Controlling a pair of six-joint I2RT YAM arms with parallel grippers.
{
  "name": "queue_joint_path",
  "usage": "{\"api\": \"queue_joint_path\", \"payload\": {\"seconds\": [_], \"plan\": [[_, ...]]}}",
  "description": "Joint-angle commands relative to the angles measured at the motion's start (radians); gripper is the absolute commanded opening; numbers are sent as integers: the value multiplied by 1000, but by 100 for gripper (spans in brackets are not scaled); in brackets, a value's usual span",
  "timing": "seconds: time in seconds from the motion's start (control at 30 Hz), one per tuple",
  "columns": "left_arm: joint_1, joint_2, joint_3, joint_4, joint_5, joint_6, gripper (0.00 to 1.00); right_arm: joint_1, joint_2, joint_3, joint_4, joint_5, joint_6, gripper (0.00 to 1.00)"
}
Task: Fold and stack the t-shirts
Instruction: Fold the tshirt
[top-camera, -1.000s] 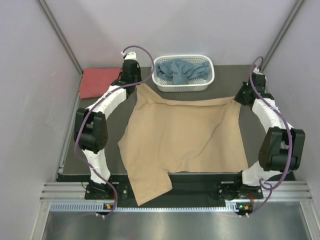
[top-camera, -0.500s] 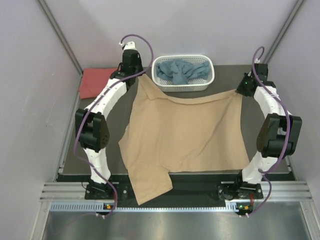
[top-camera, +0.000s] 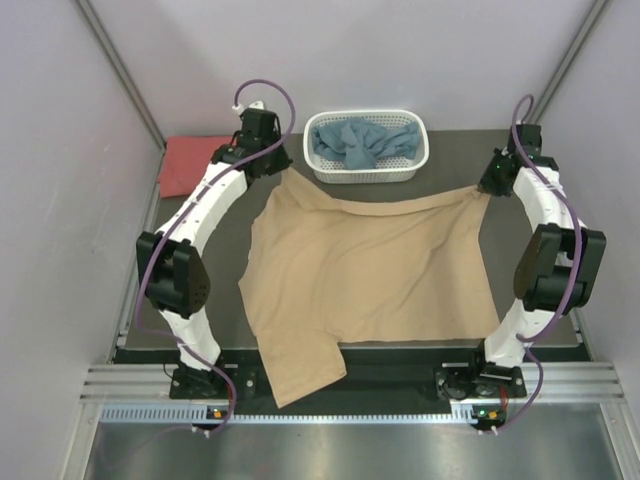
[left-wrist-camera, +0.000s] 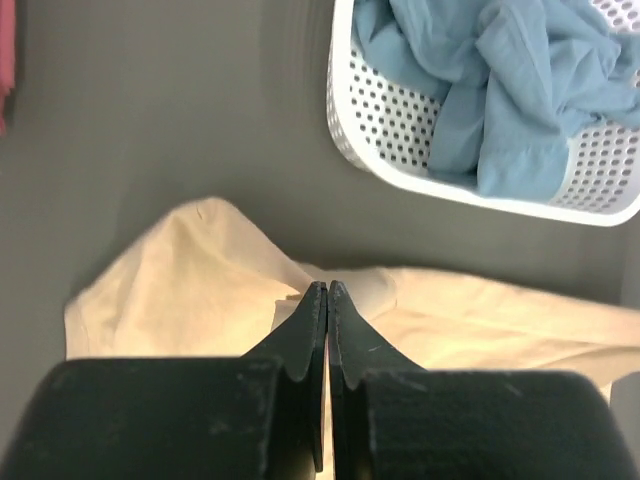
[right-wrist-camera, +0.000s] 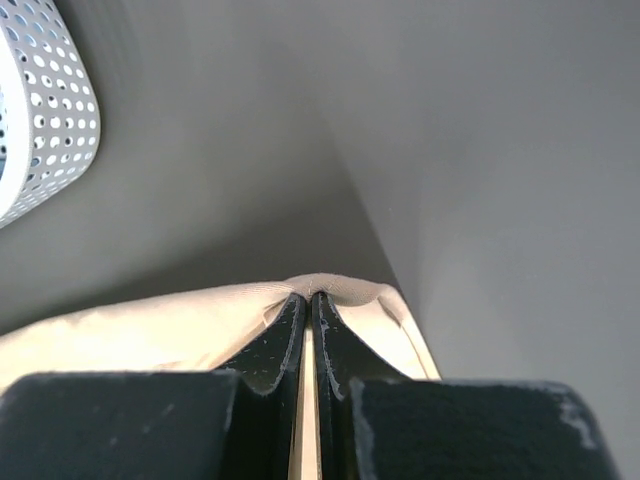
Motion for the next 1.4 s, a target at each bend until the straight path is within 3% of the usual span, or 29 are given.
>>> {"api": "queue_joint_path", "payload": {"seconds": [0.0,0.37,0.7,1.07,1.37], "plan": [[-24,-145,-57,-45,-6,-55,0,-14,-22,61,-67,-6,5,0],[-13,-324,-187,-189,-14,-97,0,-13,-93,35,-262,2,-75,0],[-4,-456,-393,-251,31,-132,0,-13,-154,-56,-297,51,-118,0],[30,-500,-456,-303,17,-131,0,-13,-174,-178,-290,34,-135,0],[36,-563,-591,-297,28,-146,0,-13,-174,-246,-296,51,-131,0]]}}
